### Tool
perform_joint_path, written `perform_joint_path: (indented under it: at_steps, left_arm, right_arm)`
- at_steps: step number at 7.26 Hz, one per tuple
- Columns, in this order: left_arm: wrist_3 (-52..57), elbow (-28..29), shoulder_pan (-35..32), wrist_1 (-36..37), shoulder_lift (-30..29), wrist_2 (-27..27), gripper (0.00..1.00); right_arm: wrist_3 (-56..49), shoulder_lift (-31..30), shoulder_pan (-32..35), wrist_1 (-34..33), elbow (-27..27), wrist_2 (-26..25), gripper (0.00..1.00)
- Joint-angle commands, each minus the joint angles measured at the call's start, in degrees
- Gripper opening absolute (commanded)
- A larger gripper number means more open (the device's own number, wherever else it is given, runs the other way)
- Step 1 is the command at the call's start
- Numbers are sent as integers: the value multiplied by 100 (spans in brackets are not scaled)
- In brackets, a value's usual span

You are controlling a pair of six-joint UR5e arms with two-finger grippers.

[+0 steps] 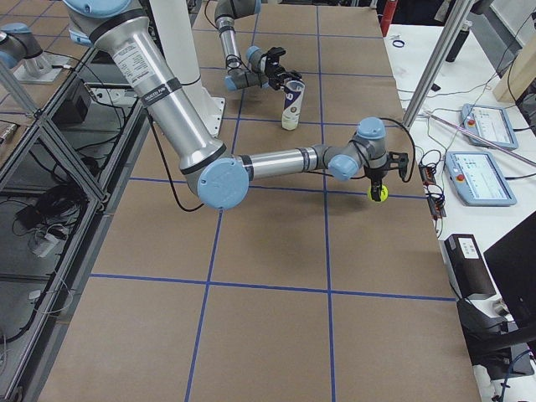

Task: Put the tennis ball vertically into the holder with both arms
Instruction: 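Lower the second ball into the can and open the right gripper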

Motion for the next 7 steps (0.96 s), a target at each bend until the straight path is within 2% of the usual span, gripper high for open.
perform_joint_path:
  at_steps: [1,3,4,7]
  left_arm:
    - [0,0,7,21,-29,0,90]
    - [114,0,86,38,-73,9,90]
    - [115,0,95,38,-65,9,90]
    - [115,0,103,47,-73,9,90]
  right_arm:
    - [690,-71,-100,-1664,1770,407,0]
    - [1628,-133,-477,-2256,2852,750,0]
    - [2129,-106,-757,-2485,3275,734,0]
    - [3301,218,-1487,-2496,3814,708,0]
